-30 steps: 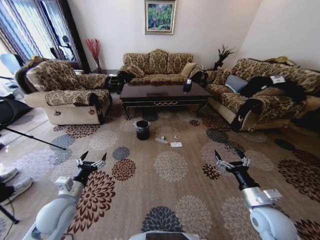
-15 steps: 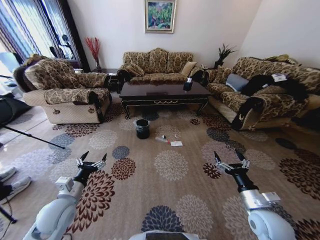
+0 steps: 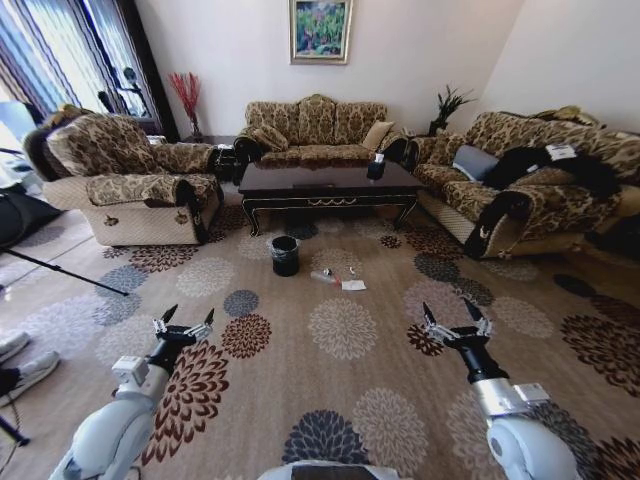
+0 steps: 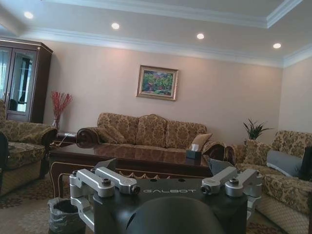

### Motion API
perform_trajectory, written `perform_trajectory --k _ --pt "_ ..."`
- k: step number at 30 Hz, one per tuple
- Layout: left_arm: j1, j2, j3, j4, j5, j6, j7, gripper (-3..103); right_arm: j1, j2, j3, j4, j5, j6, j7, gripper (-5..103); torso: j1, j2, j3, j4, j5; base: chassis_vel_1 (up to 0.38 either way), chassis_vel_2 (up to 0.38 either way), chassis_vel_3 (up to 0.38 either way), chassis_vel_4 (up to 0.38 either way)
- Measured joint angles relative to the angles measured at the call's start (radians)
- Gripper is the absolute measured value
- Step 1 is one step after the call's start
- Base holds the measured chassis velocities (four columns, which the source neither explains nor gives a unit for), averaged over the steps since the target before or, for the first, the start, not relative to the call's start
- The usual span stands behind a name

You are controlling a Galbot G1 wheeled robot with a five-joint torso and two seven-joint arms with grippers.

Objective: Move to the front of the table and pick up the trash from the floor, then place it into the trash bin.

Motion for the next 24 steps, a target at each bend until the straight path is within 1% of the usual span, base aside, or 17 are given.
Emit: perform_trajectory --k 3,4,6,9,10,12,14,15,17,24 --pt "-0.025 -0.01 -0.011 0.015 0.019 0.002 -0.008 100 0.034 0.006 0.005 -0.044 0.033 0.003 -0.011 100 -0.006 -0.013 -0.008 -0.0003 -0.0001 0.0 0.0 0.0 0.0" --pt "-0.038 -0.017 -0.013 0.018 0.021 0.005 -0.012 100 0.051 0.006 0.009 -0.064 0.043 0.003 -0.012 100 -0.007 -0.018 -0.01 0.0001 -0.0005 0.0 0.0 0.0 0.0" --pt "-0.077 -0.031 -0.017 0.02 0.007 0.018 -0.023 100 0.084 0.002 0.017 -0.097 0.066 0.003 -0.011 100 -0.012 -0.03 -0.018 0.0002 0.0002 0.0 0.0 0.0 0.0" --pt "-0.106 -0.034 -0.014 0.019 -0.002 0.026 -0.028 100 0.091 -0.009 0.023 -0.098 0.081 -0.003 -0.011 100 -0.017 -0.041 -0.024 -0.0003 -0.0003 0.0 0.0 0.0 0.0" --pt "-0.119 -0.034 -0.008 0.022 -0.004 0.028 -0.029 100 0.091 -0.013 0.024 -0.09 0.083 -0.007 -0.011 100 -0.02 -0.047 -0.027 -0.0005 -0.0001 0.0 0.0 0.0 0.0" --pt "-0.127 -0.032 -0.003 0.025 -0.004 0.03 -0.03 100 0.09 -0.013 0.024 -0.084 0.083 -0.009 -0.011 100 -0.022 -0.051 -0.029 -0.0004 -0.0002 0.0 0.0 0.0 0.0" --pt "-0.141 -0.029 0.009 0.034 -0.004 0.034 -0.031 100 0.08 -0.008 0.023 -0.07 0.08 -0.014 -0.011 100 -0.027 -0.063 -0.036 0.0002 -0.0003 0.0 0.0 0.0 0.0" --pt "-0.144 -0.028 0.015 0.035 -0.003 0.037 -0.032 100 0.074 -0.004 0.022 -0.065 0.077 -0.015 -0.011 100 -0.029 -0.069 -0.04 0.0001 -0.0003 0.0 0.0 0.0 0.0" --pt "-0.145 -0.027 0.019 0.035 -0.003 0.039 -0.033 100 0.069 -0.001 0.021 -0.063 0.076 -0.015 -0.012 100 -0.03 -0.073 -0.042 -0.0001 -0.0003 0.0 0.0 0.0 0.0" --pt "-0.124 -0.033 0.016 0.02 -0.001 0.042 -0.029 100 0.04 0.022 0.02 -0.042 0.059 -0.015 -0.014 100 -0.044 -0.107 -0.063 -0.0001 -0.0002 0.0 0.0 0.0 0.0"
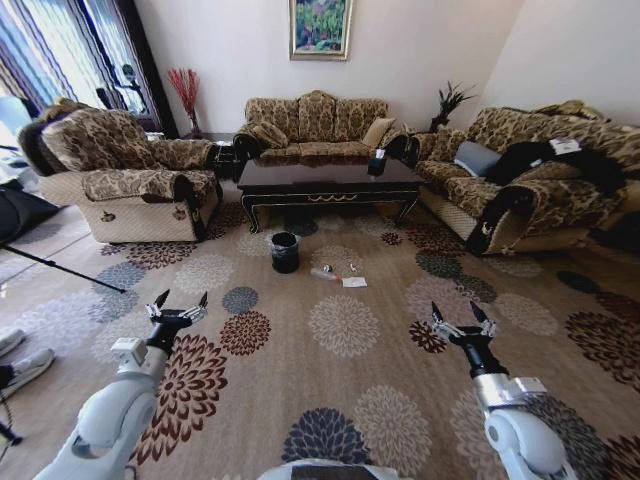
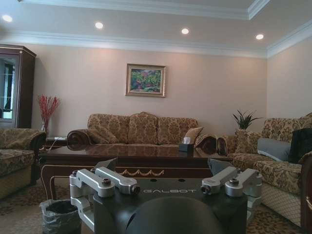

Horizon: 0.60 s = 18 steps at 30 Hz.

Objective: Move to the front of the table and pick up the trash from the floor, then place it into the trash bin.

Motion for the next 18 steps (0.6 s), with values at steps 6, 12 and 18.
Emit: perform_trajectory --k 6,12,18 --pt "0.016 -0.003 -0.011 0.009 0.002 -0.006 0.008 100 -0.004 0.014 -0.01 0.016 -0.027 -0.005 0.003 100 -0.01 -0.024 -0.014 0.0001 0.0 0.0 0.0 0.0 0.0" --pt "0.016 -0.012 -0.017 0.02 -0.004 -0.013 0.017 100 -0.029 0.017 -0.011 0.055 -0.045 -0.013 0.005 100 -0.022 -0.052 -0.03 0.0 -0.0001 0.0 0.0 0.0 0.0" --pt "0.006 -0.011 -0.003 0.031 -0.014 -0.013 0.013 100 -0.048 0.031 -0.007 0.08 -0.047 -0.019 0.008 100 -0.033 -0.078 -0.045 0.0 -0.0001 0.0 0.0 0.0 0.0"
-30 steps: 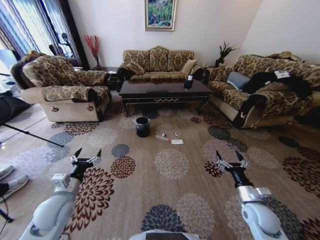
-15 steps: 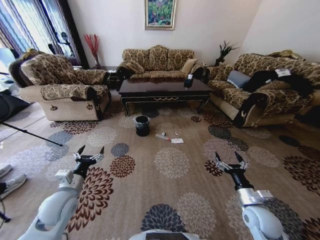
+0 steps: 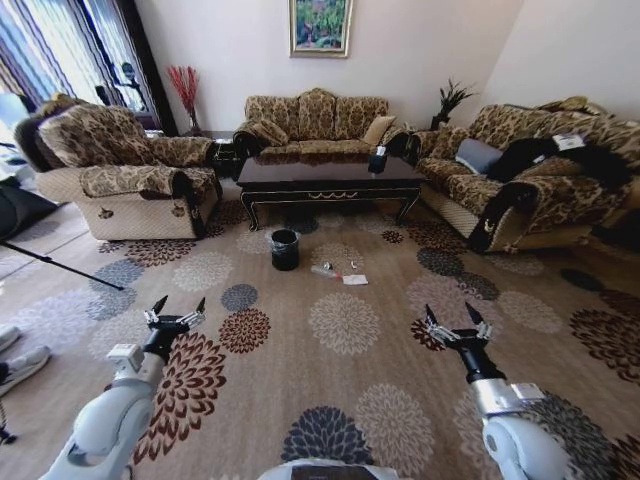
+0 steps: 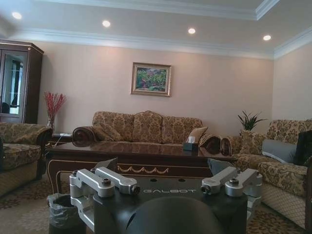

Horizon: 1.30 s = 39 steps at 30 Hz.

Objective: Move to the front of the table and pick up the trash from the floor, then place it into the trash bin.

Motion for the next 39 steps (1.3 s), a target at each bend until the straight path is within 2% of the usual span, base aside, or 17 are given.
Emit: perform_trajectory --k 19,20,22,23,25,26,28,29,35,36,38,39 --pt "0.022 0.008 -0.002 -0.039 -0.004 0.011 -0.013 100 0.002 0.019 -0.004 0.008 -0.008 0.002 0.008 100 -0.03 -0.078 -0.047 -0.0001 0.0002 0.0 0.0 0.0 0.0" --pt "0.027 0.006 -0.003 -0.04 -0.002 0.01 -0.011 100 0.0 0.019 -0.004 0.01 -0.01 0.002 0.006 102 -0.032 -0.083 -0.05 0.0001 0.0001 0.0 0.0 0.0 0.0" --pt "0.034 0.002 -0.005 -0.044 0.001 0.008 -0.009 100 -0.005 0.019 -0.004 0.012 -0.013 0.002 0.006 93 -0.037 -0.093 -0.056 0.0 0.0 0.0 0.0 0.0 0.0" --pt "0.035 0.001 -0.005 -0.046 0.0 0.008 -0.009 100 -0.006 0.019 -0.004 0.012 -0.013 0.002 0.006 85 -0.039 -0.098 -0.059 0.0 0.0001 0.0 0.0 0.0 0.0" --pt "0.035 0.0 -0.005 -0.047 0.0 0.008 -0.009 100 -0.007 0.019 -0.002 0.012 -0.013 0.002 0.006 85 -0.041 -0.103 -0.063 0.0 0.0001 0.0 0.0 0.0 0.0" --pt "0.035 0.0 -0.005 -0.048 0.0 0.008 -0.009 100 -0.007 0.019 0.0 0.012 -0.013 0.003 0.006 88 -0.042 -0.107 -0.065 0.0 0.0001 0.0 0.0 0.0 0.0" --pt "0.033 0.0 -0.002 -0.049 0.001 0.008 -0.01 100 -0.006 0.02 0.006 0.009 -0.02 0.009 0.0 100 -0.046 -0.119 -0.073 0.0 0.0 0.0 0.0 0.0 0.0" --pt "0.033 0.0 -0.002 -0.049 0.001 0.008 -0.01 100 -0.006 0.02 0.006 0.009 -0.02 0.009 0.0 100 -0.046 -0.119 -0.073 0.0 0.0 0.0 0.0 0.0 0.0" --pt "0.035 0.001 0.0 -0.06 -0.002 0.013 -0.011 100 -0.012 0.028 0.009 0.006 -0.025 0.014 0.001 90 -0.056 -0.145 -0.088 0.0 0.0001 0.0 0.0 0.0 0.0" --pt "0.036 0.001 0.0 -0.062 -0.006 0.015 -0.011 100 -0.013 0.029 0.009 0.007 -0.027 0.014 0.002 82 -0.058 -0.149 -0.091 -0.0001 0.0001 0.0 0.0 0.0 0.0" --pt "0.039 -0.002 0.0 -0.065 -0.01 0.017 -0.012 100 -0.012 0.031 0.009 0.009 -0.028 0.013 0.002 83 -0.061 -0.158 -0.097 -0.0001 0.0001 0.0 0.0 0.0 0.0" --pt "0.039 -0.003 0.0 -0.066 -0.01 0.017 -0.012 100 -0.011 0.031 0.009 0.01 -0.032 0.014 0.0 90 -0.063 -0.163 -0.1 0.0 0.0001 0.0 0.0 0.0 0.0"
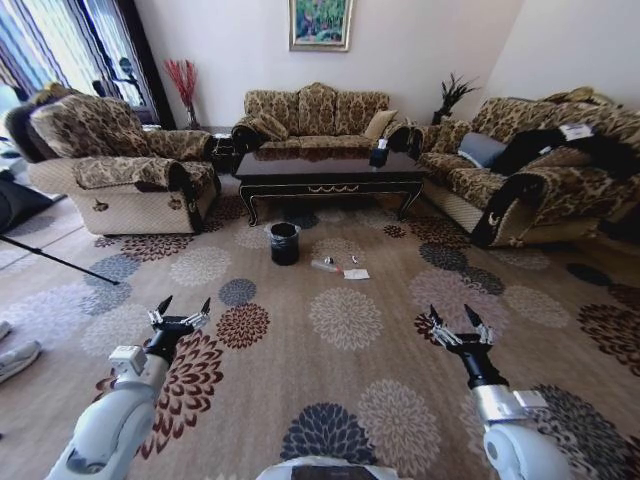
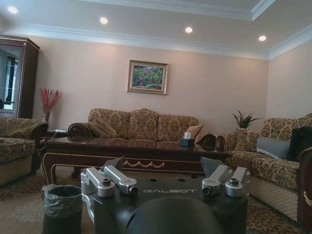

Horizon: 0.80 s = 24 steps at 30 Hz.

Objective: Move to the front of the table and pick up the trash from the floor, then place it into the trash bin.

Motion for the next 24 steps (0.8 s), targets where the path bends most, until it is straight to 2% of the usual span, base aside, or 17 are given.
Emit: perform_trajectory --k 2,4,7,9,11,13,14,15,16,18,19,21,22,23,24 --pt "0.0 -0.001 0.0 0.0 0.0 0.0 0.0 100 0.0 0.0 0.0 0.002 -0.002 0.0 0.0 88 -0.002 -0.005 -0.003 0.0 0.0 0.0 0.0 0.0 0.0" --pt "0.0 -0.004 0.003 -0.001 0.0 0.002 -0.002 100 0.0 -0.002 0.001 0.003 0.0 -0.001 0.002 80 -0.006 -0.018 -0.011 -0.0001 0.0 0.0 0.0 0.0 0.0" --pt "-0.001 -0.004 0.004 -0.001 0.0 0.003 -0.002 100 0.0 -0.003 0.003 0.003 -0.001 0.002 0.0 78 -0.01 -0.027 -0.017 0.0 0.0 0.0 0.0 0.0 0.0" --pt "-0.001 -0.004 0.005 -0.001 0.0 0.005 -0.002 100 0.0 -0.003 0.003 0.003 -0.001 0.002 0.0 82 -0.012 -0.033 -0.02 -0.0001 0.0 0.0 0.0 0.0 0.0" --pt "-0.001 -0.002 0.005 -0.001 0.0 0.006 -0.003 100 -0.001 -0.001 0.003 0.002 -0.001 0.002 -0.012 69 -0.017 -0.044 -0.027 -0.0001 -0.0001 0.0 0.0 0.0 0.0" --pt "-0.002 -0.005 0.005 -0.002 0.002 0.008 -0.006 100 0.002 0.0 -0.002 -0.004 -0.01 0.005 -0.018 70 -0.021 -0.058 -0.036 0.0 0.0 0.0 0.0 0.0 0.0" --pt "-0.003 -0.01 0.006 -0.002 0.001 0.008 -0.007 100 0.002 -0.001 -0.003 -0.006 -0.013 0.006 -0.027 62 -0.024 -0.065 -0.041 0.0 0.0 0.0 0.0 0.0 0.0" --pt "-0.003 -0.014 0.008 -0.003 -0.004 0.008 -0.007 100 0.002 -0.001 -0.004 -0.007 -0.019 0.008 -0.031 62 -0.025 -0.07 -0.044 0.0 0.0 0.0 0.0 0.0 0.0" --pt "-0.001 -0.022 0.012 -0.006 -0.013 0.008 -0.005 100 0.001 0.0 -0.007 -0.007 -0.026 0.01 -0.032 66 -0.028 -0.077 -0.049 0.0 0.0 0.0 0.0 0.0 0.0" --pt "0.0 -0.025 0.014 -0.006 -0.015 0.008 -0.004 100 0.0 0.002 -0.009 -0.005 -0.028 0.01 -0.033 66 -0.03 -0.083 -0.052 0.0 0.0 0.0 0.0 0.0 0.0" --pt "0.0 -0.027 0.015 -0.006 -0.016 0.008 -0.004 100 -0.001 0.004 -0.01 -0.004 -0.031 0.01 -0.033 59 -0.032 -0.086 -0.054 0.0 0.0 0.0 0.0 0.0 0.0" --pt "0.0 -0.025 0.016 -0.004 -0.018 0.008 -0.004 100 -0.002 0.009 -0.01 -0.005 -0.04 0.015 -0.034 67 -0.037 -0.098 -0.06 0.0001 -0.0001 0.0 0.0 0.0 0.0" --pt "0.0 -0.025 0.016 -0.004 -0.018 0.008 -0.004 100 -0.002 0.009 -0.01 -0.005 -0.04 0.015 -0.034 67 -0.037 -0.098 -0.06 0.0001 -0.0001 0.0 0.0 0.0 0.0" --pt "0.0 -0.023 0.016 -0.003 -0.019 0.008 -0.004 100 -0.003 0.01 -0.01 -0.005 -0.041 0.017 -0.034 73 -0.038 -0.1 -0.062 0.0001 -0.0001 0.0 0.0 0.0 0.0" --pt "-0.002 -0.018 0.016 -0.003 -0.02 0.009 -0.004 100 -0.006 0.01 -0.009 -0.007 -0.041 0.017 -0.034 70 -0.04 -0.105 -0.065 0.0 0.0 0.0 0.0 0.0 0.0"
